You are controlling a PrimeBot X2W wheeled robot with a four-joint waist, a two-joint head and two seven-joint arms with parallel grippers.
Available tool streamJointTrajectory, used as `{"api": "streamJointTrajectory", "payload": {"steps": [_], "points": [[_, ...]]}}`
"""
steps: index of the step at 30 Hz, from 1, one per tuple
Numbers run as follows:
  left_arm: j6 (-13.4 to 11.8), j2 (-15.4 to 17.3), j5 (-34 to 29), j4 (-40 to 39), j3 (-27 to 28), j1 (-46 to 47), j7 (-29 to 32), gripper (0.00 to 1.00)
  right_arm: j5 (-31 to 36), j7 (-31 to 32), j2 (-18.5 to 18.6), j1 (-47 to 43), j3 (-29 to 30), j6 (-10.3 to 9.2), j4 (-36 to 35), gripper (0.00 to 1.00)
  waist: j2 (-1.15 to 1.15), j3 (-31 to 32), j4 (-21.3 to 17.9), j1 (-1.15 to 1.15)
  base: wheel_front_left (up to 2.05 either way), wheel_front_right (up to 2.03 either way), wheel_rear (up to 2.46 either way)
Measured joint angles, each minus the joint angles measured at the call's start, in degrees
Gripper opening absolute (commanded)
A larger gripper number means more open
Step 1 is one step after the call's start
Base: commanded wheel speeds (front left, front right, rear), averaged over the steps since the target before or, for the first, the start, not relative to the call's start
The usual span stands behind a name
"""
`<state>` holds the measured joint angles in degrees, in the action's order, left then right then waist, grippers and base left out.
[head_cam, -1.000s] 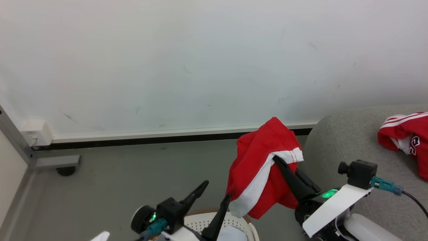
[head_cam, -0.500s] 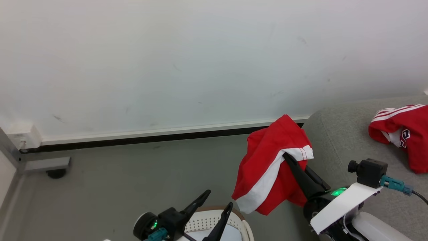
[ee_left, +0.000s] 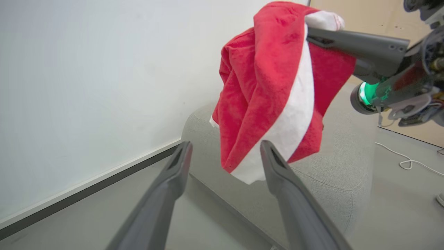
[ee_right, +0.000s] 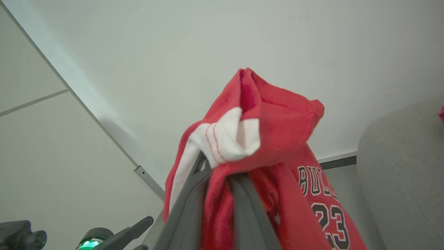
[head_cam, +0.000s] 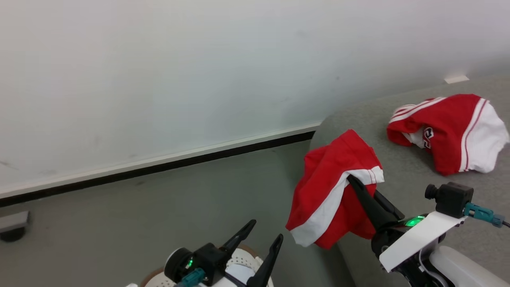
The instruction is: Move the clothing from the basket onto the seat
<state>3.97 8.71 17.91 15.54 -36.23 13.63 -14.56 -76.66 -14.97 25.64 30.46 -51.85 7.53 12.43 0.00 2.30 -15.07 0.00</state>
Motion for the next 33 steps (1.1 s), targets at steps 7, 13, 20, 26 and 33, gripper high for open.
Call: {"api": "streamJointTrajectory", "payload": {"steps": [7,13,20,26,33], "points": [[0.1,-0.6,-0.2,-0.6,-0.7,1.1,-0.2,1.0,1.1,-0.1,2.7,-0.1,2.1,0.0,-0.4,0.0,0.0,-1.2,-6.5,0.0,0.0,0.0,0.0],[0.3,-0.6,-0.7,-1.2,-1.1,1.8,-0.3,1.0,2.1,-0.1,4.8,-1.4,6.3,0.0,-1.0,0.0,0.0,-3.6,-9.7,0.0,0.0,0.0,0.0],[0.6,1.0,-2.7,-3.6,-1.5,6.3,1.1,1.0,5.7,-0.1,5.1,0.3,17.8,0.0,-2.1,0.0,0.0,-10.0,-9.8,0.0,0.0,0.0,0.0],[1.1,3.1,-4.3,-6.8,-1.2,12.2,2.9,1.0,9.5,-0.1,6.6,9.3,26.8,0.0,0.0,0.0,0.0,-18.5,-8.4,0.01,0.0,0.0,0.0],[1.3,4.6,-6.0,-9.7,-0.1,17.9,3.4,1.0,11.9,0.5,12.3,23.4,35.3,0.01,8.4,0.0,0.0,-28.7,-5.8,0.02,0.0,0.0,0.0]]}}
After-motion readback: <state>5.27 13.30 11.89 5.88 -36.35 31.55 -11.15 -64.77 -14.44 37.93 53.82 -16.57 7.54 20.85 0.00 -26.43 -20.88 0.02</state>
